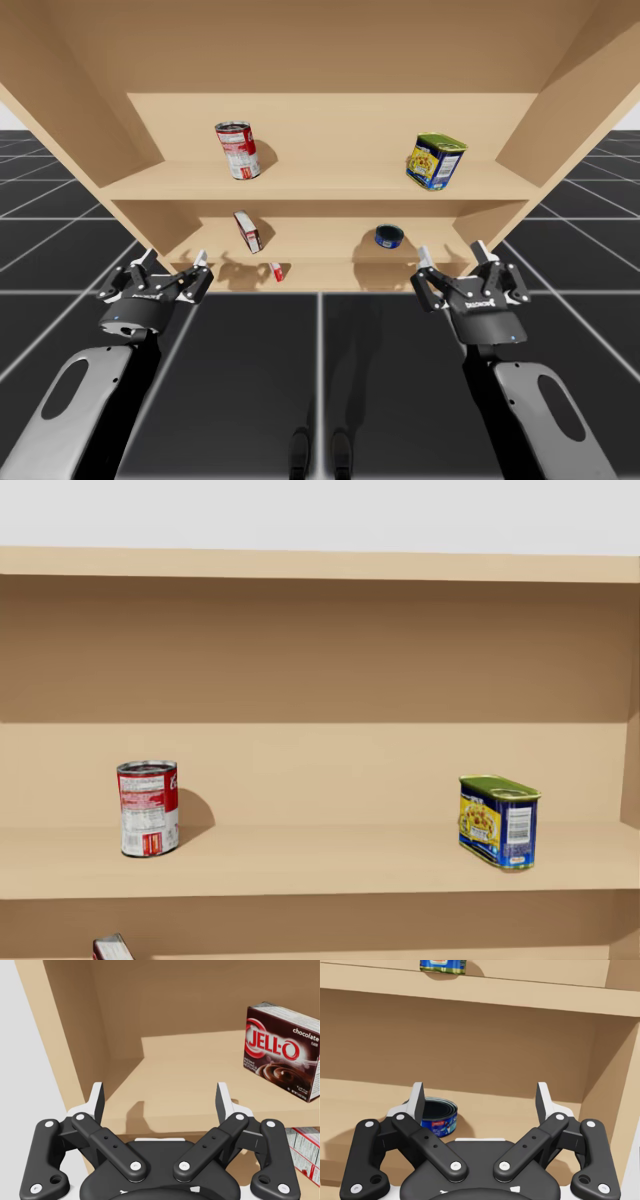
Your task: Retrieve the pudding box from the shelves.
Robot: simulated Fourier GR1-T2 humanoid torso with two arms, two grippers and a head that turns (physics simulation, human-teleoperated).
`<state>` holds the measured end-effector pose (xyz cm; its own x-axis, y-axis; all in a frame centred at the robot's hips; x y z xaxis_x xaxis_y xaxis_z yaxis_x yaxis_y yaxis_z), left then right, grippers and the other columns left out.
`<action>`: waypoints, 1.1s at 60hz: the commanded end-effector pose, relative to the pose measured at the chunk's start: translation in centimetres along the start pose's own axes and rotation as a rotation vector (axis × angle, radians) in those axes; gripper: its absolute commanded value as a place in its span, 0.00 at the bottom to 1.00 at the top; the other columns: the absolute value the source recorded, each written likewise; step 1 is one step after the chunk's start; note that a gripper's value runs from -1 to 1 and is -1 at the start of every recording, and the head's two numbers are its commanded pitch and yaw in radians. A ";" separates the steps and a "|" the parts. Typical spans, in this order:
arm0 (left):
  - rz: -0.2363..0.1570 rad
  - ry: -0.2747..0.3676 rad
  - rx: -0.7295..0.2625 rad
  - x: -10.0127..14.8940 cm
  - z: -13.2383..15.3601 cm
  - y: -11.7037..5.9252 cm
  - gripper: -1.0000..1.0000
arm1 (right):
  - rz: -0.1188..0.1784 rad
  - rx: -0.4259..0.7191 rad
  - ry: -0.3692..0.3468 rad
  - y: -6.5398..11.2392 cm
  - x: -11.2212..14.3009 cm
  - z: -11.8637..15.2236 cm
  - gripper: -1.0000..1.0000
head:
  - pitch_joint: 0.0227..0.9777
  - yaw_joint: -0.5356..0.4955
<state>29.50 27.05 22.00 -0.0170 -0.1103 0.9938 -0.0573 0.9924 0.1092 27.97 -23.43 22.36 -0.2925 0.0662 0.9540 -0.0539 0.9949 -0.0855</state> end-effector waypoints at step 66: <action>0.003 -0.007 -0.032 0.4 0.4 -0.4 0.00 | 0.024 0.125 0.040 1.1 -0.4 0.7 0.00 | 0.56 0.78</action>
<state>29.34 26.80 22.11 -0.0193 -0.1147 0.9932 -0.0330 0.9929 0.1140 27.50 -22.79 21.86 -0.2619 0.0945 0.9605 -0.1500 0.9791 -0.1372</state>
